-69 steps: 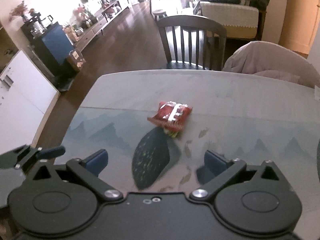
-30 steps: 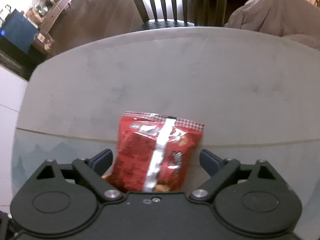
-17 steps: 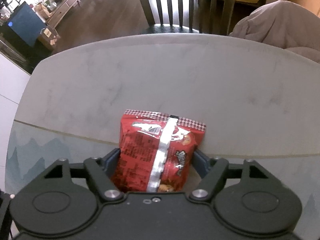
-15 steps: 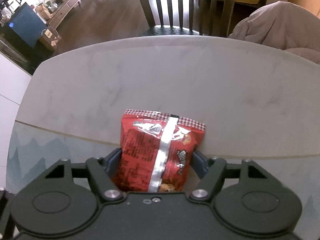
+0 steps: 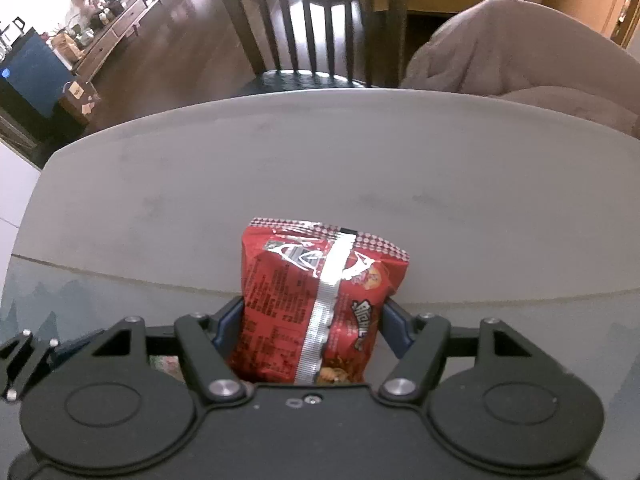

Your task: Organize snacks

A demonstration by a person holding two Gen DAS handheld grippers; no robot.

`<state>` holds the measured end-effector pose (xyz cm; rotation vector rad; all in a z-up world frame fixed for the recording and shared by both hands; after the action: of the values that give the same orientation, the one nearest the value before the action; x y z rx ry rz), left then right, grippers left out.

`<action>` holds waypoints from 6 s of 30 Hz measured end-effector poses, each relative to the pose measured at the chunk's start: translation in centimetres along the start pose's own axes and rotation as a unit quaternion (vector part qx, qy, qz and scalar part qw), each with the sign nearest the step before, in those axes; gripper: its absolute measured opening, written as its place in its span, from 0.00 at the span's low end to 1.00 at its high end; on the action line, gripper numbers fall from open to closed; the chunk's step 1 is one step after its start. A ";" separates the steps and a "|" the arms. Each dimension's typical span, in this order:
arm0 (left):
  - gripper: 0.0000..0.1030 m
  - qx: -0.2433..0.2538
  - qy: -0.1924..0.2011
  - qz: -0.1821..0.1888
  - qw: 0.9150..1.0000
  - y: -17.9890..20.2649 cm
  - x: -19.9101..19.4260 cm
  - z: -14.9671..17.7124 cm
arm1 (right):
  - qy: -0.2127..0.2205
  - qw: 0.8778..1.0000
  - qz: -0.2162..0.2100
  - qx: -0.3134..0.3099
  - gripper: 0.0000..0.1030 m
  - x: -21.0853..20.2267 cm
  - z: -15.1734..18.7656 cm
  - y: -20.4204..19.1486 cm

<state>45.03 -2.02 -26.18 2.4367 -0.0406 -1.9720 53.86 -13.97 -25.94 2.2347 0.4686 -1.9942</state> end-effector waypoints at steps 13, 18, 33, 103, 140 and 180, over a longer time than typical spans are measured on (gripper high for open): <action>0.34 -0.012 -0.012 -0.009 1.000 0.0 0.4 0.1 | 0.001 1.000 -0.011 0.004 0.67 0.0 0.2 1.3; 0.33 -0.014 -0.008 -0.009 1.000 0.3 0.3 0.8 | 0.000 1.000 -0.011 0.001 0.67 -0.2 0.3 1.4; 0.33 -0.046 0.014 0.008 0.999 -1.8 -6.3 1.9 | 0.025 0.999 -0.027 -0.022 0.67 -4.7 1.6 0.2; 0.33 0.057 -0.044 0.022 0.997 3.1 -18.4 32.3 | 0.002 0.999 -0.030 -0.019 0.67 -8.8 32.4 -5.0; 0.34 0.034 -0.074 0.030 0.996 3.2 -12.8 34.1 | -0.024 1.000 -0.008 -0.006 0.69 -5.6 34.4 -5.1; 0.97 0.041 0.083 0.103 0.990 2.6 -23.9 37.3 | 0.170 0.985 -0.013 0.019 1.00 -15.3 39.2 -6.0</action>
<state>3.56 -3.64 -10.52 2.5191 -0.3633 -1.7095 13.45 -21.74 -15.29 2.6170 0.4957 -1.6450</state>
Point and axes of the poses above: each gripper's, at about its wrist camera, not at the fingertips, and x roughly the way its jaws point, y to its right, z to its underside, the point moved 9 cm from there along x, roughly the way its jaws point, and after that the axes turned 14 degrees about -y, right-handed, at the moved point
